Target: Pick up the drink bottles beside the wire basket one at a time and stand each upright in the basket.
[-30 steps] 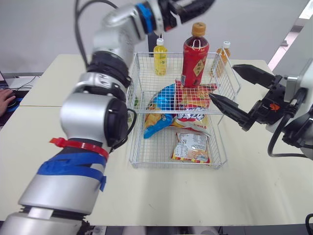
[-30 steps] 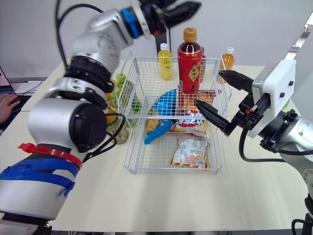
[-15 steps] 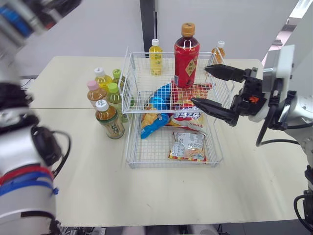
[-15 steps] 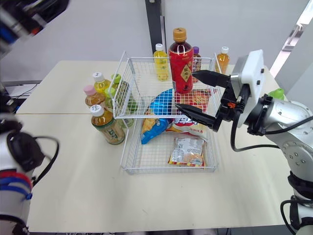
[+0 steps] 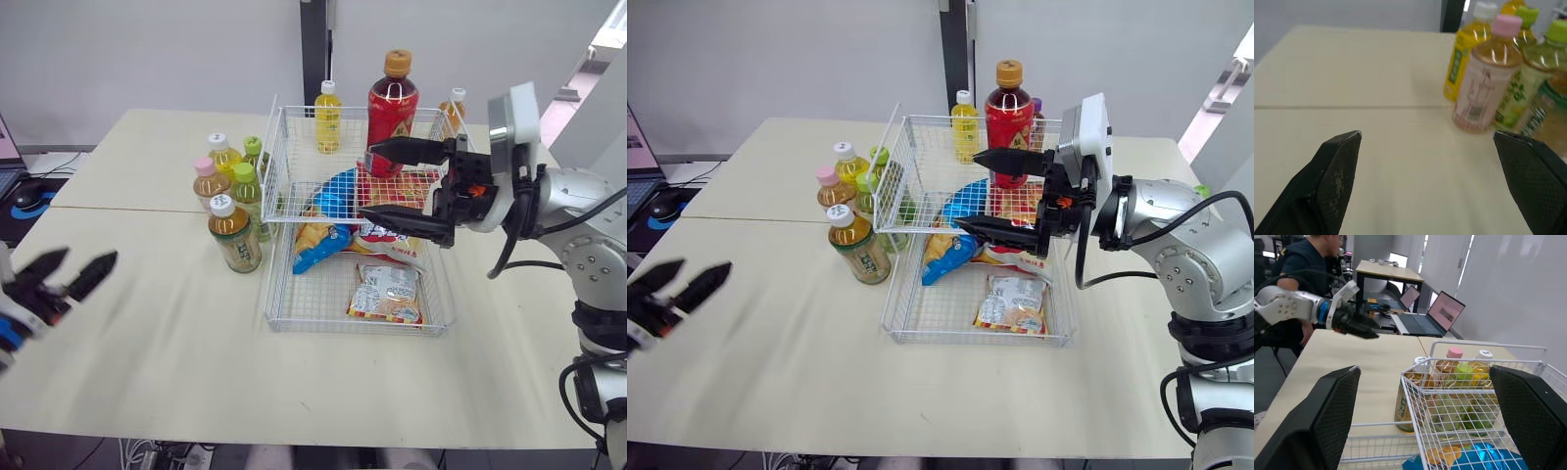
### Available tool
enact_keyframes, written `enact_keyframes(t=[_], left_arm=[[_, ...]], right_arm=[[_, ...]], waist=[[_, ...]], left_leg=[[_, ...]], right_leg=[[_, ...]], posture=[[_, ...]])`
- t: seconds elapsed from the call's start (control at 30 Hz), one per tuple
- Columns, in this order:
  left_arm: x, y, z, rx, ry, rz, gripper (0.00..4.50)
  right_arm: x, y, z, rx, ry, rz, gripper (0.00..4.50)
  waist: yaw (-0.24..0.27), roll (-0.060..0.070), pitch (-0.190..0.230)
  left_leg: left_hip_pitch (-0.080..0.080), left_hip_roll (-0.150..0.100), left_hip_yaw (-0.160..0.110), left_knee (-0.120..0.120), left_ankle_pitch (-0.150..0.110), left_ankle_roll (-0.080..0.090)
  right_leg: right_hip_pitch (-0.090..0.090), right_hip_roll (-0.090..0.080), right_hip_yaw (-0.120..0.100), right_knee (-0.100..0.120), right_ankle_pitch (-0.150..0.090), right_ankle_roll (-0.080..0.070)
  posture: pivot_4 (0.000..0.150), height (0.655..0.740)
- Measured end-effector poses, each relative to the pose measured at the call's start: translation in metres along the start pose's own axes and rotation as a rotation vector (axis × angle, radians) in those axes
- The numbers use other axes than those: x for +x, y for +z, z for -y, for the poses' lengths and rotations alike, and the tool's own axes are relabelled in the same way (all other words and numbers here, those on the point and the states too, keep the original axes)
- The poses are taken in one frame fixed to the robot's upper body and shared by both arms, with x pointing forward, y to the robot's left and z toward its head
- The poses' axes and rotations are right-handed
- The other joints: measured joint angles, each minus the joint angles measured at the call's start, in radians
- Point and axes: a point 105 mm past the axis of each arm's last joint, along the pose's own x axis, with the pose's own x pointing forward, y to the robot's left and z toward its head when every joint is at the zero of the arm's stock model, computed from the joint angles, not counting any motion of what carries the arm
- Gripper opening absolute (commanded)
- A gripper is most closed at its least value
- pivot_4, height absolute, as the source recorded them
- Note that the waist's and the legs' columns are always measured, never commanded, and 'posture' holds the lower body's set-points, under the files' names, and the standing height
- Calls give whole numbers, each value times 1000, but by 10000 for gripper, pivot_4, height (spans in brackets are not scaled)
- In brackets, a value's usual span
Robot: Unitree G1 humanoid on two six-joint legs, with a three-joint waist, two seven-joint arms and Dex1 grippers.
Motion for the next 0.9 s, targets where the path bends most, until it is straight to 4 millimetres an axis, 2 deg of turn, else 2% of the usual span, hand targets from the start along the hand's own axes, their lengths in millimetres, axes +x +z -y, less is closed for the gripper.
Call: enact_keyframes(t=[0.17, 0.3, 0.4, 0.53, 0.57, 0.67, 0.73, 0.9], left_arm=[[-2, 9, 18, 22, -11, 34, 44834], [14, 22, 22, 26, -17, 82, 44834], [45, 48, 30, 72, -60, 147, 44834], [83, 64, 36, 106, -79, 187, 44834], [96, 65, 36, 114, -74, 185, 44834], [111, 58, 37, 124, -64, 157, 44834], [137, 58, 47, 113, -86, 167, 44834], [163, 49, 59, 114, -109, 161, 44834]], right_arm=[[-1, 2, -3, -20, 8, -6, 45000], [-3, 6, -4, -37, -6, -4, 45000], [-5, 7, -4, -41, -28, -9, 45000], [-7, 12, -5, -58, -52, -5, 45000], [-9, 13, -5, -65, -65, -4, 45000], [-12, 13, -5, -66, -85, -13, 45000], [-14, 14, -5, -80, -108, -15, 45000], [-14, 9, -5, -88, -139, -28, 45000]], waist=[[-1, 0, 0], [-3, -1, 0], [0, 0, 0], [-4, 0, 0], [-4, 0, 0], [-18, 0, 0], [-6, 0, 0], [-7, 0, 0]], left_leg=[[3, 0, -4, -1, 1, 0], [3, -1, -4, 0, 1, 0], [3, -2, -3, 0, 1, 0], [3, -3, 2, -1, 0, 0], [3, -3, 2, -1, 0, 0], [2, -2, 5, -3, 0, 0], [1, -1, 4, -2, 0, 0], [1, -2, 5, -1, 0, 0]], right_leg=[[2, 6, 0, 0, 1, -2], [2, 8, -1, 0, 1, -2], [2, 9, -1, 0, 1, -3], [2, 9, 0, -1, 1, -3], [1, 9, 0, -1, 1, -3], [-1, 9, 3, -2, 1, -3], [-1, 11, 1, -1, 1, -2], [-2, 10, 2, -2, 1, -2]], posture=[[1500, 7400], [1500, 7400], [1500, 7400], [1500, 7400], [1500, 7400], [1500, 7400], [1500, 7400], [1500, 7400]])
